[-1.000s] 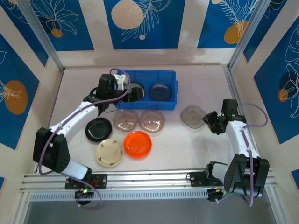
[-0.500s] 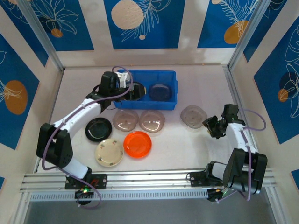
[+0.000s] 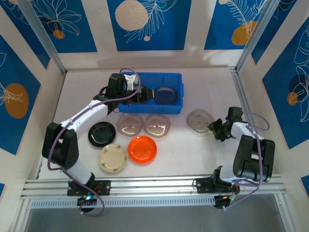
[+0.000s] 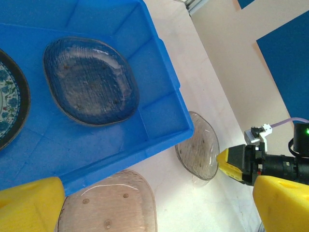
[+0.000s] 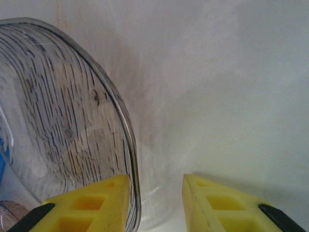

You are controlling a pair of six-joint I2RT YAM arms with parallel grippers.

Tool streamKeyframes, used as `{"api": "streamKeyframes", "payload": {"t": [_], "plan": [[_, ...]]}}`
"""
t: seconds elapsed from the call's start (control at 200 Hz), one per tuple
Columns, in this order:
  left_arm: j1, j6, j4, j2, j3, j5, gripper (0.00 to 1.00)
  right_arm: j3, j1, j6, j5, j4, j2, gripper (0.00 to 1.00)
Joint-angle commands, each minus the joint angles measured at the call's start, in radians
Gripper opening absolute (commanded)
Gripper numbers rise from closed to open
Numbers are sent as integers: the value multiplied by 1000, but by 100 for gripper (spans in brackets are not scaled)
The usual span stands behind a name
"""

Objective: Place the plates into the plastic bin on the countertop

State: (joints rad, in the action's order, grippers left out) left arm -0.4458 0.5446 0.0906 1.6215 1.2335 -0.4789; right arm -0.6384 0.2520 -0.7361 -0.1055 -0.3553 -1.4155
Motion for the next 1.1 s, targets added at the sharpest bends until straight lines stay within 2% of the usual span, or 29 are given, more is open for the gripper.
{"api": "streamKeyframes", "payload": {"t": [0.0, 0.43, 0.785, 0.915, 1.095], "plan": [[-11, 8, -18, 11, 36, -23, 100, -39, -19, -16, -15, 36, -31, 34], [-12, 15, -25, 34, 41, -26, 100, -48, -42, -16, -11, 67, -103, 26], [-19, 19, -26, 57, 52, -21, 100, -30, -44, -13, -22, 94, -131, 8], [-21, 12, -12, 66, 69, -19, 100, -30, -37, -14, -17, 77, -102, 0], [-21, 0, 7, 74, 91, -20, 100, -51, -36, -15, 61, -19, 28, 0]]}}
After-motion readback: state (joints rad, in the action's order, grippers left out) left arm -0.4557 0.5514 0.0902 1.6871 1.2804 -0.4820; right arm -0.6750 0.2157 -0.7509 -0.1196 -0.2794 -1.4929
